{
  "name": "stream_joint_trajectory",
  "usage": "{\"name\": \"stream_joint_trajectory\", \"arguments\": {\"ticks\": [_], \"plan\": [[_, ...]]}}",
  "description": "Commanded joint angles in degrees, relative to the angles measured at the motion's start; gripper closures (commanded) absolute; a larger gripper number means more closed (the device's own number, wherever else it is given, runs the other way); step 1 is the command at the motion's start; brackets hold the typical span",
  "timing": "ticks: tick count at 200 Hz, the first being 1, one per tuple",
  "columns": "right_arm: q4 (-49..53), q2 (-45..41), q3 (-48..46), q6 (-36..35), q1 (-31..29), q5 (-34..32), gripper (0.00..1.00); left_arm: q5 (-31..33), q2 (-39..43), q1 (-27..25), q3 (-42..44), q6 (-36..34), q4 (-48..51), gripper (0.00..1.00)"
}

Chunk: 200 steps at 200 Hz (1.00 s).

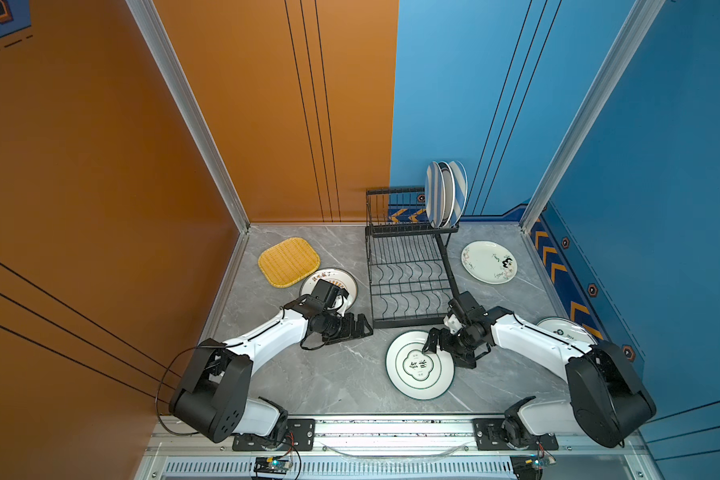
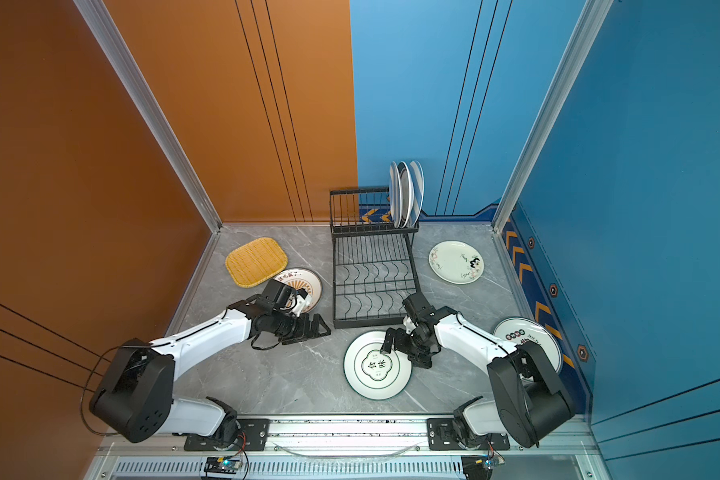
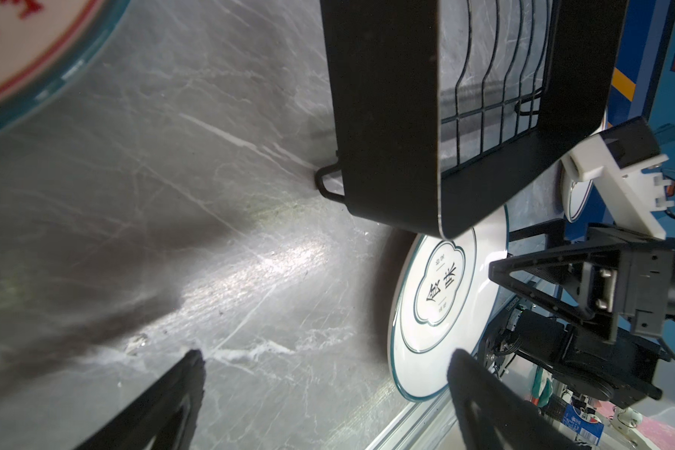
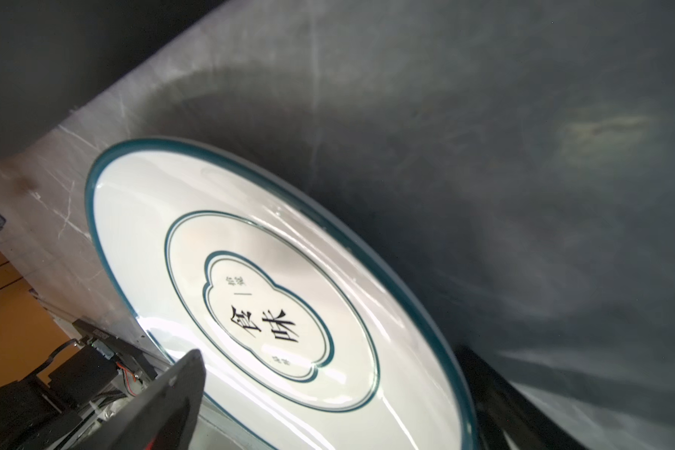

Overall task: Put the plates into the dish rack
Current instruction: 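Slide the cloud-emblem plate toward the left gripper with right gripper, then pinch the cloud-emblem plate's edge with right gripper and tilt it up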

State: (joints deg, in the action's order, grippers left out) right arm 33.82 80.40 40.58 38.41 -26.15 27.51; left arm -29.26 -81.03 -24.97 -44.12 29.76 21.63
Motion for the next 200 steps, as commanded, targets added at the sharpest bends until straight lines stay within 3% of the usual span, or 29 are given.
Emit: {"name": "stream_joint_trajectory", "arguments": {"ticks": [1, 46, 154, 200], "plan": [[-2.79, 1.8, -0.04, -6.45, 1.64, 5.53, 0.01, -1.16, 0.53, -0.63, 1.05, -0.71, 1.66, 0.02], [-2.97, 0.16, -3.99, -10.28, 8.6, 11.81, 0.13, -0.66, 0.09, -1.39, 0.98, -0.1, 1.65, 0.01], [-12.32, -2.43, -13.73, -7.01, 8.03, 12.7, 0.29, 0.97, -0.11, -3.67, 0.44, 1.88, 1.65, 0.0], [-12.73, 0.63, -13.17, -8.99, 7.02, 12.41, 0.54, 1.3, 0.21, -4.33, 0.52, 2.31, 1.66, 0.0]]}}
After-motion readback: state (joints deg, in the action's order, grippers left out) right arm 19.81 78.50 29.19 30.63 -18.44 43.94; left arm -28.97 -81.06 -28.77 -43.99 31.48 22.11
